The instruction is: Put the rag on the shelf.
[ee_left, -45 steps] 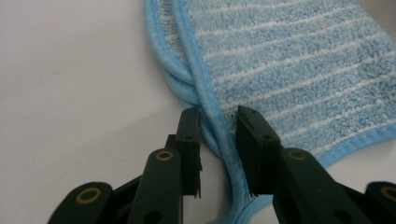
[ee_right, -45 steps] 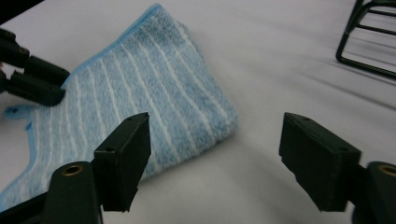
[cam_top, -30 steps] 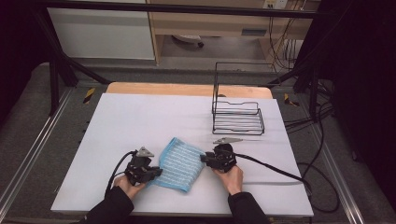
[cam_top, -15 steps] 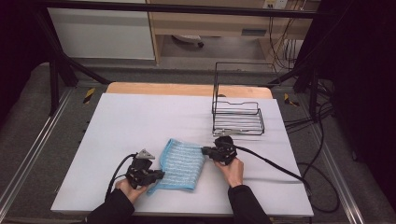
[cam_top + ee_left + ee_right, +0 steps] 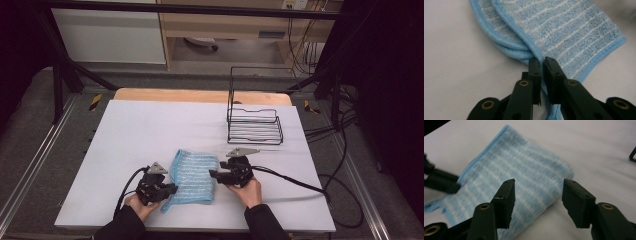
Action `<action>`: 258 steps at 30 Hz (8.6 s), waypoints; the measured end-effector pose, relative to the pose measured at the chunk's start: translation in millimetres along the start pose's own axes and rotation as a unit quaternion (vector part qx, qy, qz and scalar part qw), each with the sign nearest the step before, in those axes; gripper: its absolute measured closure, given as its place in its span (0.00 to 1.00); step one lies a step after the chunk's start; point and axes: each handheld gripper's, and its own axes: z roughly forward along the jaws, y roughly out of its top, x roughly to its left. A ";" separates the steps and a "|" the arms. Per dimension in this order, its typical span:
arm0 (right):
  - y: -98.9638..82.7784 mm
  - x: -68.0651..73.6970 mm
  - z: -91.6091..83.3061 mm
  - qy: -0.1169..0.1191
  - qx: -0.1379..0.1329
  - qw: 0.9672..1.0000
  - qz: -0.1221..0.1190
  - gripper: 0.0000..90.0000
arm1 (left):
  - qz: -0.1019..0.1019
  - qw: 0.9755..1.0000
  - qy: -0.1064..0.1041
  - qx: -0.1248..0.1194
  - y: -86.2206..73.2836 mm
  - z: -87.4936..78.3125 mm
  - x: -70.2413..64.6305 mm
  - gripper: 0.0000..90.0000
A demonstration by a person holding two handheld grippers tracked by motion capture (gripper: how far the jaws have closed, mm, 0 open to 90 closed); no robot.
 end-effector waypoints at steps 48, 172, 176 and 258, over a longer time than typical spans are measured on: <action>-24.8 -8.4 -39.3 0.041 0.000 0.999 0.000 0.34 | 0.015 0.995 0.049 -0.085 34.4 -19.5 27.6 0.19; 18.3 -37.7 -5.2 0.020 -0.042 0.999 0.029 0.92 | -0.017 0.993 -0.003 -0.114 67.8 10.4 25.2 0.90; 20.7 -36.8 -11.5 0.022 -0.055 0.998 0.027 0.92 | -0.016 0.992 -0.007 -0.124 69.0 5.5 23.1 0.90; 68.5 -22.3 -175.6 -0.097 -0.302 0.948 -0.038 0.93 | 0.064 0.942 -0.035 -0.327 177.0 -48.6 -70.5 0.91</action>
